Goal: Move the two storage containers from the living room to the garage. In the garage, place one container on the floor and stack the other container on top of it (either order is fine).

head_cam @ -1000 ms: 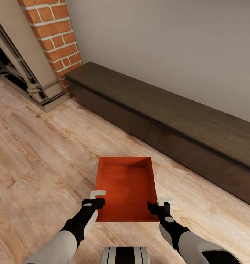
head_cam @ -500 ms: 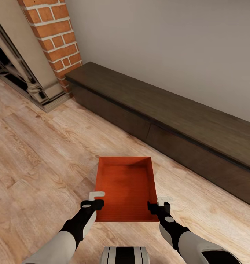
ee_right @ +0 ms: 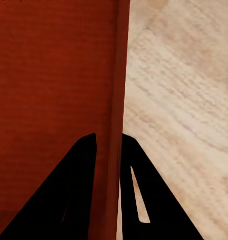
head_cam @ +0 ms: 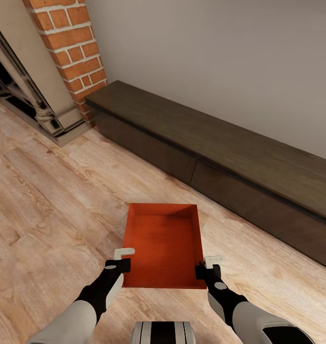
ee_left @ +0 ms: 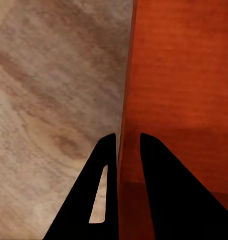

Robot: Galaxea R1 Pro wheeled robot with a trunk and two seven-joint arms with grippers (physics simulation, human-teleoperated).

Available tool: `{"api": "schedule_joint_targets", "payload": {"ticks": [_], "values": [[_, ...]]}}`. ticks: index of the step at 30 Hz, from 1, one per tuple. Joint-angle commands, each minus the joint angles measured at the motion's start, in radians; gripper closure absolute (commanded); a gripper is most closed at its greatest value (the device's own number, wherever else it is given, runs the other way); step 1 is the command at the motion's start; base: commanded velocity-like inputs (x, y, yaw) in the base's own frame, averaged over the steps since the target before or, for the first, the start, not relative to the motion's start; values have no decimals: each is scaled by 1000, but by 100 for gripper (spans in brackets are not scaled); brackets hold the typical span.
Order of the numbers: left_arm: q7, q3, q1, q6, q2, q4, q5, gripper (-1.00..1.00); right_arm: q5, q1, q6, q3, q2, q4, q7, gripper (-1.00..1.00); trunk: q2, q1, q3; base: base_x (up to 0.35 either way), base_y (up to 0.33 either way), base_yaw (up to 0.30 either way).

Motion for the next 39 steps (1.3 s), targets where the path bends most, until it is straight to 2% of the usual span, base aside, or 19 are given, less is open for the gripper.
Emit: {"api": "schedule_joint_targets", "payload": {"ticks": [1,10,39], "values": [[13,-2,0,9,1,-3,-13,100,0,-1,-4,-16,0,1,-12,100,0,0,-1,-13,0,0],[13,-3,0,9,-4,1,-13,100,0,0,-4,-16,0,1,-12,100,0,0,-1,-2,0,0],[13,-2,0,9,-4,-4,-13,100,0,-1,-2,-16,0,1,-12,100,203,-111,90,0,0,0]]}}
